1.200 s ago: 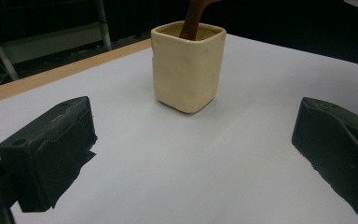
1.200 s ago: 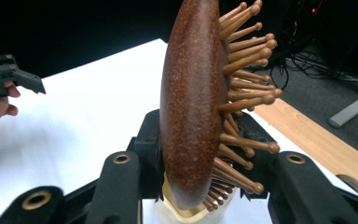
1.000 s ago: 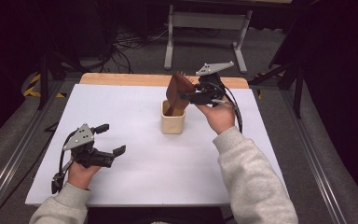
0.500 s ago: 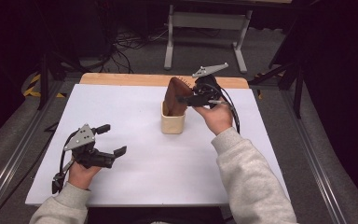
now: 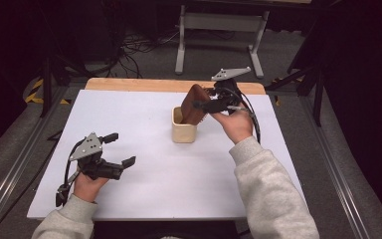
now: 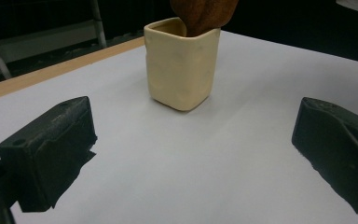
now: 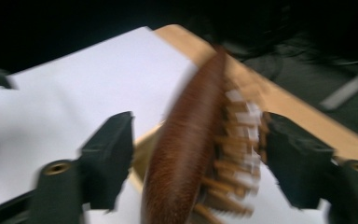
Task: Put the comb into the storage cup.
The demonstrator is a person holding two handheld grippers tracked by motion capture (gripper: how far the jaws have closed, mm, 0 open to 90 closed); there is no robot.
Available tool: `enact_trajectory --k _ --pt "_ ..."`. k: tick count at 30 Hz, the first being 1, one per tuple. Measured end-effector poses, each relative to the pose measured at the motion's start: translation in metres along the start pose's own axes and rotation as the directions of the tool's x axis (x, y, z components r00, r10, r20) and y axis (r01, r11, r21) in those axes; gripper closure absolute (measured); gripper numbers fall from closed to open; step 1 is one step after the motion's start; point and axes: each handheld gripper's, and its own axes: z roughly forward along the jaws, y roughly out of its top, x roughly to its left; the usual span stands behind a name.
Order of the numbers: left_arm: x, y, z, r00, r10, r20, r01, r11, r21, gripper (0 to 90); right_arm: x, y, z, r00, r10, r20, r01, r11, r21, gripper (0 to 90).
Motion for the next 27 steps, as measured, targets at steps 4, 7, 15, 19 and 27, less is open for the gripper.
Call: enact_trajectory --k 4,7,15,19,27 --pt "0.0 0.0 0.0 1.0 -0.005 0.003 0.005 1.0 -0.001 0.5 -0.005 -0.002 -0.007 0.9898 -0.047 0.134 0.048 0.999 0.0 8.4" --pt "0.001 0.0 -0.001 1.0 0.002 0.002 -0.002 1.0 -0.005 0.6 -0.008 -0.003 -0.018 0.9855 -0.046 0.163 0.053 0.998 -0.04 1.7" --pt "0.002 -0.002 -0.007 0.9999 0.011 0.001 -0.011 0.9999 0.011 0.5 0.0 -0.008 -0.046 0.9895 -0.079 0.122 0.095 0.986 -0.137 0.2" --pt "0.005 -0.003 -0.014 1.0 0.002 -0.003 -0.002 1.0 0.008 0.5 0.004 -0.017 -0.061 0.9911 -0.087 0.1 0.104 0.979 -0.174 0.1" --pt "0.011 -0.005 -0.026 0.9998 -0.015 -0.01 0.015 0.9997 -0.018 0.5 0.01 -0.042 -0.087 0.9901 -0.113 0.083 0.128 0.97 -0.206 0.2"
